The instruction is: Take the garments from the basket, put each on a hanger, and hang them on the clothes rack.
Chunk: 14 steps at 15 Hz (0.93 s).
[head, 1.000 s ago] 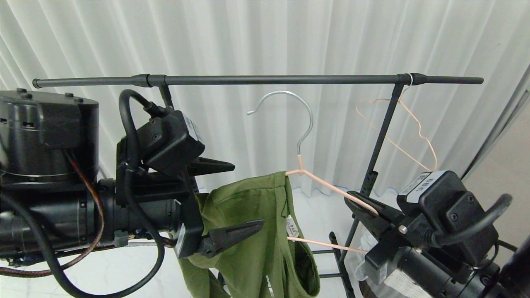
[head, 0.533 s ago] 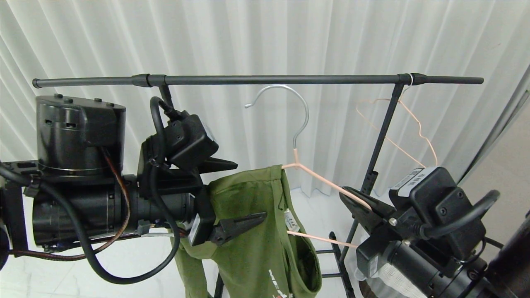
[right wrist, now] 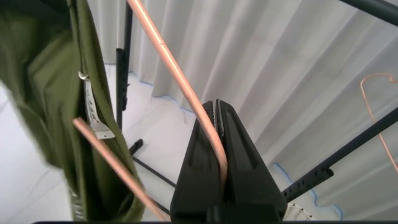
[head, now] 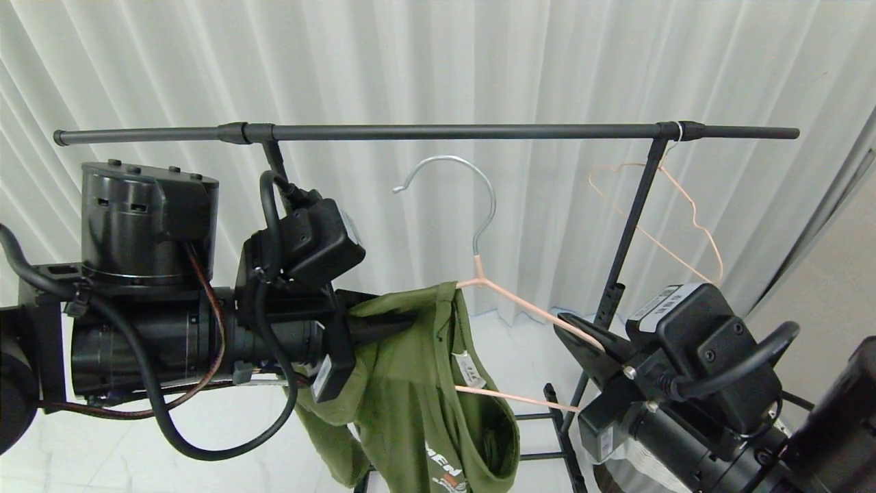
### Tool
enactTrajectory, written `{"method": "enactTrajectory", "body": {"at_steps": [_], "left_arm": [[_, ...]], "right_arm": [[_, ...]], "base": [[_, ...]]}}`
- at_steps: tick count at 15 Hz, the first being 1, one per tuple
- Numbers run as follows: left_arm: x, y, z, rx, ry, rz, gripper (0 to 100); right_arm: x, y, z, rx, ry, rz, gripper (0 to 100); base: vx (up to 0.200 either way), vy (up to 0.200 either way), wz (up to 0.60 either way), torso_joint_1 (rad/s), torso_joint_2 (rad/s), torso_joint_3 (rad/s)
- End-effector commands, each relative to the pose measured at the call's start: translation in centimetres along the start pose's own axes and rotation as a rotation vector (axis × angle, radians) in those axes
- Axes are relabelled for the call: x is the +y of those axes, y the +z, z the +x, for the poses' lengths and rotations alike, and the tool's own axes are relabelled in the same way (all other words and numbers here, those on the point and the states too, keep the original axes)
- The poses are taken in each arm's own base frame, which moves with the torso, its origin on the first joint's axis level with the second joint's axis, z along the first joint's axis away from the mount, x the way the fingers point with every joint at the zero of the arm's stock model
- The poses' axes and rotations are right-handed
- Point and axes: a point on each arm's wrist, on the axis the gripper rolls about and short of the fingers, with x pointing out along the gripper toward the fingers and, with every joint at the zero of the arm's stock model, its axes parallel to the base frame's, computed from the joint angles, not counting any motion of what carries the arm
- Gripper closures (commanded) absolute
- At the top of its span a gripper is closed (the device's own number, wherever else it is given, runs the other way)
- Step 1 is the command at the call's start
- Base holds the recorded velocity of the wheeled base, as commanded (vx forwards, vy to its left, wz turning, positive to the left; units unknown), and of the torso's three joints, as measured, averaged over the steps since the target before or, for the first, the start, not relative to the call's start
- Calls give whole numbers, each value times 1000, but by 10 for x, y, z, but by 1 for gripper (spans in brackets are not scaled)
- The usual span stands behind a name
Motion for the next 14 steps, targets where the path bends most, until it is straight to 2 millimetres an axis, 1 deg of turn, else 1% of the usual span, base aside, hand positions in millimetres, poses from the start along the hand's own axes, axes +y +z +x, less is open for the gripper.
{"method": "enactTrajectory", "body": {"at_steps": [1, 5, 6, 9, 11, 14], "left_arm": [[-1, 0, -2, -5, 1, 6, 100], [-3, 1, -7, -9, 7, 18, 100], [-3, 1, -7, -9, 10, 25, 100], [-4, 2, -12, -2, 41, 36, 100], [-4, 1, -15, 23, 100, 39, 100], [-3, -4, -16, 96, 235, 22, 100]], "right_arm": [[0, 0, 0, 1, 0, -1, 100], [0, -1, 0, 2, -2, -1, 100], [0, -1, 0, 2, -2, -3, 0], [-1, -1, -1, 3, -4, -3, 0], [-5, 0, -1, 1, -18, -2, 0], [-12, 1, 0, -7, -35, 7, 0]], "base": [[0, 0, 0, 0, 0, 0], [0, 0, 0, 0, 0, 0], [0, 0, 0, 0, 0, 0], [0, 0, 0, 0, 0, 0], [0, 0, 0, 0, 0, 0], [0, 0, 0, 0, 0, 0]]}}
